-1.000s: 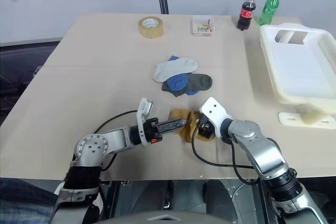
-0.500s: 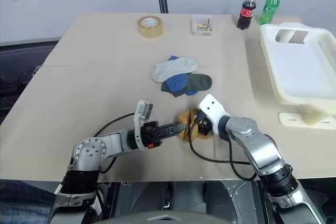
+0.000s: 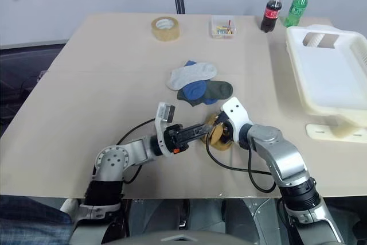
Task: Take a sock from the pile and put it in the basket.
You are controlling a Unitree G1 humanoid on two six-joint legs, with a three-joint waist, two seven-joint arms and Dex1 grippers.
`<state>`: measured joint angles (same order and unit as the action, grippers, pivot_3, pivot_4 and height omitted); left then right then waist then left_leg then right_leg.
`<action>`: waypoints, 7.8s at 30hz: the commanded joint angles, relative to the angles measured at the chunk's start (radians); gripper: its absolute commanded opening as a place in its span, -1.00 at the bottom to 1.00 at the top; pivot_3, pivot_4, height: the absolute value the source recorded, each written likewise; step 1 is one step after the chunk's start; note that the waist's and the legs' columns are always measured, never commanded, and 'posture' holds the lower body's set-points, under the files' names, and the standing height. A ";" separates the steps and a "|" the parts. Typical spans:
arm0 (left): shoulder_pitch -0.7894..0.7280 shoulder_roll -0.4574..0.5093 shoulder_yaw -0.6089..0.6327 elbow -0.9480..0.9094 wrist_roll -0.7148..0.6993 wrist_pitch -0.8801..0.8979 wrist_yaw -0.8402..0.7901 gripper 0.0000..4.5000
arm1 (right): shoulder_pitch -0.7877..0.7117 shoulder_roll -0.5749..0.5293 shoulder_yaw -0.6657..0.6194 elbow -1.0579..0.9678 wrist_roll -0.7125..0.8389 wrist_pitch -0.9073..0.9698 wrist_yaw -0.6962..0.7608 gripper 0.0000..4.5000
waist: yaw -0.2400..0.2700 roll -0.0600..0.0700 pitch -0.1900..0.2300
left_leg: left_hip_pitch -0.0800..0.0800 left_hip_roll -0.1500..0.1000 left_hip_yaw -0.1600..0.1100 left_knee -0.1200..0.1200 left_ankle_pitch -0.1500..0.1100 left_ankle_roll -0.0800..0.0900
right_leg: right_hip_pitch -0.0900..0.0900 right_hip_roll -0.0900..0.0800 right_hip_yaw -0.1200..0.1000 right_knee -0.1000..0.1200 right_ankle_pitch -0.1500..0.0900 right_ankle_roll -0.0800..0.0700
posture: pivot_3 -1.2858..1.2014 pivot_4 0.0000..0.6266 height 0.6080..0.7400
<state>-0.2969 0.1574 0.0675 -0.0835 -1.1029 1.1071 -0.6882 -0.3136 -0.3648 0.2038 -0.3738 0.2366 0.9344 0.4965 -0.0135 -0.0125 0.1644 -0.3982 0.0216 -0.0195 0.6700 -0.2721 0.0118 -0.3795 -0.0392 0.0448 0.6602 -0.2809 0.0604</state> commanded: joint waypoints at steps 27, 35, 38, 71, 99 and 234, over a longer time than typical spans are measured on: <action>-0.016 -0.002 -0.021 0.010 0.007 -0.027 -0.023 1.00 | 0.017 -0.165 -0.006 -0.006 -0.013 -0.180 0.067 0.99 | -0.001 0.001 0.002 | -0.001 -0.001 -0.001 -0.001 0.000 0.000 | 0.000 0.002 -0.001 -0.001 0.000 0.000 | 0.03 -0.52 1.00; -0.009 0.019 -0.016 0.011 0.016 -0.039 -0.045 1.00 | 0.029 -0.238 -0.054 -0.017 -0.011 -0.257 0.141 0.99 | 0.002 0.002 0.002 | -0.001 -0.001 0.000 -0.001 0.000 0.000 | -0.001 0.001 -0.001 -0.001 0.000 0.000 | 0.03 -0.52 1.00; -0.007 0.021 -0.019 0.012 0.019 -0.040 -0.048 1.00 | 0.035 -0.258 -0.069 -0.036 0.017 -0.284 0.188 0.99 | 0.001 0.001 0.002 | -0.001 -0.001 0.000 -0.001 0.000 0.000 | -0.001 0.001 -0.001 -0.001 0.000 0.000 | 0.03 -0.52 1.00; 0.043 0.014 -0.040 -0.030 0.038 -0.072 -0.074 1.00 | -0.198 -0.363 0.050 0.182 -0.062 -0.112 0.340 0.99 | 0.003 0.002 0.002 | 0.000 -0.001 -0.003 0.000 0.001 -0.002 | 0.000 0.001 -0.002 0.001 0.000 -0.001 | 0.03 -0.52 1.00; -0.028 0.005 -0.122 0.024 0.086 -0.068 -0.148 1.00 | -0.069 -0.399 -0.244 0.194 0.166 -0.008 0.349 0.99 | 0.001 0.002 0.003 | -0.001 -0.003 -0.004 0.000 0.001 -0.002 | 0.000 0.001 -0.004 0.001 0.000 -0.001 | 0.03 -0.52 1.00; 0.251 0.351 0.027 -0.530 0.326 -0.740 -0.233 1.00 | -0.152 -0.705 -0.577 0.459 0.352 -0.248 0.409 -0.99 | 0.003 0.006 0.005 | 0.001 0.000 0.001 0.001 0.001 -0.001 | 0.001 0.002 0.000 0.002 0.000 -0.001 | 0.03 -0.52 1.00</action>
<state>-0.0278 0.5151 0.1104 -0.6135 -0.7748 0.3865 -0.9132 -0.4293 -1.0398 -0.3435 0.0061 0.6077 0.6782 0.9106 -0.0100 -0.0069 0.1696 -0.3975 0.0215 -0.0182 0.6708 -0.2709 0.0104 -0.3785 -0.0371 0.0441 0.6616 -0.2814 0.0594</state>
